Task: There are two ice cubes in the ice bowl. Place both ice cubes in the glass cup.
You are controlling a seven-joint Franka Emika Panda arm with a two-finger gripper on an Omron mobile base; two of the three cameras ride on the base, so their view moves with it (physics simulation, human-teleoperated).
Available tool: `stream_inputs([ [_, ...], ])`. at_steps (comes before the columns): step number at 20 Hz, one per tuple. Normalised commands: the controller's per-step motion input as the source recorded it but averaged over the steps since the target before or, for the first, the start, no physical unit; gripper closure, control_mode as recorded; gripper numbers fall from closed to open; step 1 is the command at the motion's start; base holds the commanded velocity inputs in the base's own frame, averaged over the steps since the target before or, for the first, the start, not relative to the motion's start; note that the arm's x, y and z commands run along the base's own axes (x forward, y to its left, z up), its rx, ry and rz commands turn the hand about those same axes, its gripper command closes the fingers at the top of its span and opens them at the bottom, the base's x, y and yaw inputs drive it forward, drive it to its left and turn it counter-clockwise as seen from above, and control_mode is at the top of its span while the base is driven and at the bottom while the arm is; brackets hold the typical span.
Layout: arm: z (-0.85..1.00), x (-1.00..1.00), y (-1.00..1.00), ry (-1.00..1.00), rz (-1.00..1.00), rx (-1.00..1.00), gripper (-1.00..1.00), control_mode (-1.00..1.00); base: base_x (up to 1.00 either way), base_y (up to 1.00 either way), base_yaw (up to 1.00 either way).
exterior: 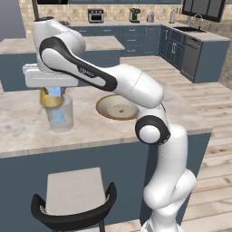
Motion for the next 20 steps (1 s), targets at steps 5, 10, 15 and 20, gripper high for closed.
stream_inputs([
  [5, -0.29, 0.0, -0.03, -0.06, 0.0, 0.0, 1.0, -1.0, 0.0, 0.0, 0.0],
  [10, -0.33, 0.0, -0.09, -0.06, 0.0, 0.0, 1.0, -1.0, 0.0, 0.0, 0.0],
  [15, -0.1, 0.04, -0.28, -0.14, 0.0, 0.0, -1.0, -1.0, 0.0, 0.0, 0.0],
  [20, 0.43, 0.03, -0.31, -0.34, -0.01, 0.05, -1.0, -1.0, 0.0, 0.0, 0.0],
])
